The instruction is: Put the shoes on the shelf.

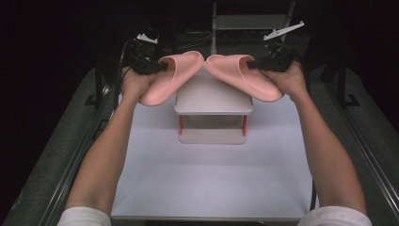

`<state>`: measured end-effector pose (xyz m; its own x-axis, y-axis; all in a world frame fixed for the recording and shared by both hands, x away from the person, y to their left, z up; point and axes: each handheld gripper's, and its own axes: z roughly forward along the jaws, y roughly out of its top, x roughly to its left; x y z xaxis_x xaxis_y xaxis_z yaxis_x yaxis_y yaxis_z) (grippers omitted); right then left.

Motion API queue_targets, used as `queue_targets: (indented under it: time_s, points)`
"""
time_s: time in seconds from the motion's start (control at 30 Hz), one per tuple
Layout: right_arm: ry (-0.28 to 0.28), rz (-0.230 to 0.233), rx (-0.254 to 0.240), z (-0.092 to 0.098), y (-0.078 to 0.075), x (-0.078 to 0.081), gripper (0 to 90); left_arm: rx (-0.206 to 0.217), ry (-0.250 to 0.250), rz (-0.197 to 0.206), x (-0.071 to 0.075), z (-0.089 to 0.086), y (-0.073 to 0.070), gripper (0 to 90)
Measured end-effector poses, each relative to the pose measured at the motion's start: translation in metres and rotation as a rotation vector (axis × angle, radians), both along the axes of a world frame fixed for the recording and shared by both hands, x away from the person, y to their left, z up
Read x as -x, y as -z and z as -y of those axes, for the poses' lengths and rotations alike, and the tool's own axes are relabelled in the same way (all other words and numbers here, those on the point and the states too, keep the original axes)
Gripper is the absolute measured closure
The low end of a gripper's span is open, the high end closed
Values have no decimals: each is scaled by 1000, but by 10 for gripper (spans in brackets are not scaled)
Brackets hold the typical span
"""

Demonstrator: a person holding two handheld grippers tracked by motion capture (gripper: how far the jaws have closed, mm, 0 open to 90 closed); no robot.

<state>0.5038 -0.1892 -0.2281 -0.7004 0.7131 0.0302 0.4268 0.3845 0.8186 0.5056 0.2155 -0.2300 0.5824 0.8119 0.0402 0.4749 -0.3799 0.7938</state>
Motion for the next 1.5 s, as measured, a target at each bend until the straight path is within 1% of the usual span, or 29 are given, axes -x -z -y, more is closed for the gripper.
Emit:
queue_targets:
  time_s: [0.1,0.2,0.23,0.33,0.43,0.5,0.53,0.57,0.63,0.7,0.77,0.83,0.93,1.1,1.2,1.27,1.37,1.5]
  points:
    - [13,-1,-4,1,0,-2,832,-4,3,-3,-1,1,1,819]
    - [43,-4,-5,4,2,-6,831,-6,6,-10,-4,3,2,819]
    - [43,-4,-5,4,2,-6,831,-6,6,-10,-4,3,2,819]
    - [61,-10,2,4,5,-10,831,-3,5,-14,-6,6,3,819]
    - [63,-14,6,3,5,-11,831,-6,9,-16,-7,8,4,819]
    - [69,-8,6,2,3,-12,831,-3,12,-18,-8,10,4,819]
    - [70,-8,6,1,2,-12,831,-7,10,-17,-8,11,4,819]
    - [76,-3,18,0,-1,-13,831,-7,8,-16,-8,12,3,819]
    - [79,0,21,-1,-2,-13,831,-7,7,-21,-9,12,3,819]
    - [88,-2,24,-2,-3,-13,832,1,3,-23,-10,13,3,819]
    - [99,-2,24,-1,-4,-14,831,1,2,-22,-10,14,3,819]
    - [110,-6,24,-1,-3,-15,832,11,1,-24,-11,15,3,818]
    - [117,-9,29,0,-1,-17,830,14,4,-24,-12,16,3,818]
    - [124,-9,31,-2,-1,-17,830,7,-4,-23,-12,18,3,817]
    - [129,-12,32,-4,1,-18,829,8,-9,-21,-11,20,2,806]
    - [139,-15,34,-6,2,-17,824,6,-10,-19,-11,24,0,781]
    - [145,-17,33,-8,2,-17,820,10,-9,-20,-11,27,0,767]
    - [162,-21,32,-10,2,-16,812,18,-20,-27,-12,33,2,760]
